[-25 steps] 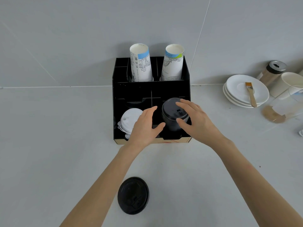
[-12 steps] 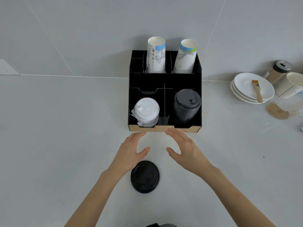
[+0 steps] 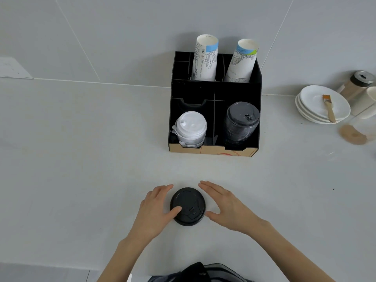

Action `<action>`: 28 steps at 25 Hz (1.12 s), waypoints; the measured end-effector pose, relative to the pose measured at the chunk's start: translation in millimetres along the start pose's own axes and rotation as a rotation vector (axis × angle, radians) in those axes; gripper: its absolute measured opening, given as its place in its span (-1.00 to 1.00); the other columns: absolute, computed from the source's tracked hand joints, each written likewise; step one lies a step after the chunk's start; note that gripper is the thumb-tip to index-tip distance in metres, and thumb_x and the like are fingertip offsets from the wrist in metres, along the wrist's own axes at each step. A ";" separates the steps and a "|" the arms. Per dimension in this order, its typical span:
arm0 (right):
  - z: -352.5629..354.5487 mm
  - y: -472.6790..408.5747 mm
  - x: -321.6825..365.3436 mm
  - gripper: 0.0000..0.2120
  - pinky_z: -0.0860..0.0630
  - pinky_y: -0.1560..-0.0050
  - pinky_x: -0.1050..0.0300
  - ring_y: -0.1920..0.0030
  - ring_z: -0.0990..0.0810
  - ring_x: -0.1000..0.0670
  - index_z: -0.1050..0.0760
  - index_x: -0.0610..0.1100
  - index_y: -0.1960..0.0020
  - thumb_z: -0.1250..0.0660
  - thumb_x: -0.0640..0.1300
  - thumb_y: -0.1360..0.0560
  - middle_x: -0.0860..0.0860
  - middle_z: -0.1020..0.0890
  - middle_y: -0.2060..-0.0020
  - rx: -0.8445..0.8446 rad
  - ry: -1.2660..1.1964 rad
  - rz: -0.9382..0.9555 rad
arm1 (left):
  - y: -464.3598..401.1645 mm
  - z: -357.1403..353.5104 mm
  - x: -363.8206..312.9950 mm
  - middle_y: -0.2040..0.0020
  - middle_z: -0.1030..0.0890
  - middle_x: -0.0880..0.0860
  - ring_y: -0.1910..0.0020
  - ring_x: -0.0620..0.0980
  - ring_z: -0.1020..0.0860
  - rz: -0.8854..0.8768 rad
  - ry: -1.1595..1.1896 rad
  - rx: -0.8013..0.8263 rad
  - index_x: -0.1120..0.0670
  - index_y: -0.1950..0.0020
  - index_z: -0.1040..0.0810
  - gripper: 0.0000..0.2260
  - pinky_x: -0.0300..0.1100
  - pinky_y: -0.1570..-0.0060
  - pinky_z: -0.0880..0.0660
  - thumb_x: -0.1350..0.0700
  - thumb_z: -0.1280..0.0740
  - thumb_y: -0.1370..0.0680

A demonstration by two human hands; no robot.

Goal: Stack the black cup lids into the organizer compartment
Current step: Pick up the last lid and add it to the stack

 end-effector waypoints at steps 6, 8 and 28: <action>-16.7 -4.0 3.7 -0.32 0.00 -0.41 0.26 -0.46 -0.10 0.04 0.08 0.00 -0.43 -0.26 -0.12 -0.47 0.02 -0.11 -0.48 0.020 -0.014 -0.001 | 12.6 -15.1 7.3 -0.36 -0.30 -0.01 -0.32 0.02 -0.28 0.014 -0.044 0.043 -0.05 -0.37 -0.20 -0.41 -0.09 -0.29 -0.22 -0.16 -0.27 -0.40; -18.5 -5.7 4.1 -0.33 -0.02 -0.41 0.25 -0.45 -0.13 0.03 0.06 0.00 -0.43 -0.26 -0.12 -0.47 0.02 -0.14 -0.47 0.014 -0.033 -0.001 | 14.6 -17.9 7.3 -0.37 -0.29 -0.03 -0.32 0.00 -0.27 0.002 -0.054 0.043 -0.05 -0.38 -0.17 -0.44 -0.11 -0.29 -0.21 -0.09 -0.30 -0.45; 58.8 8.3 -0.3 -0.45 -0.18 -0.29 0.38 -0.33 -0.35 0.07 -0.23 -0.10 -0.36 -0.35 -0.15 -0.43 0.02 -0.35 -0.36 -0.292 -0.128 0.049 | -22.8 10.1 -63.5 -0.38 -0.27 0.00 -0.33 -0.02 -0.28 -0.237 0.012 0.018 0.00 -0.41 -0.14 -0.40 -0.15 -0.34 -0.20 -0.01 -0.34 -0.45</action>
Point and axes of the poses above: each hand's wrist, its own y-axis away from the middle knuckle, its own z-axis out of the back of the hand, x = y × z, the point moved 8 cm from there along -y, towards the middle knuckle
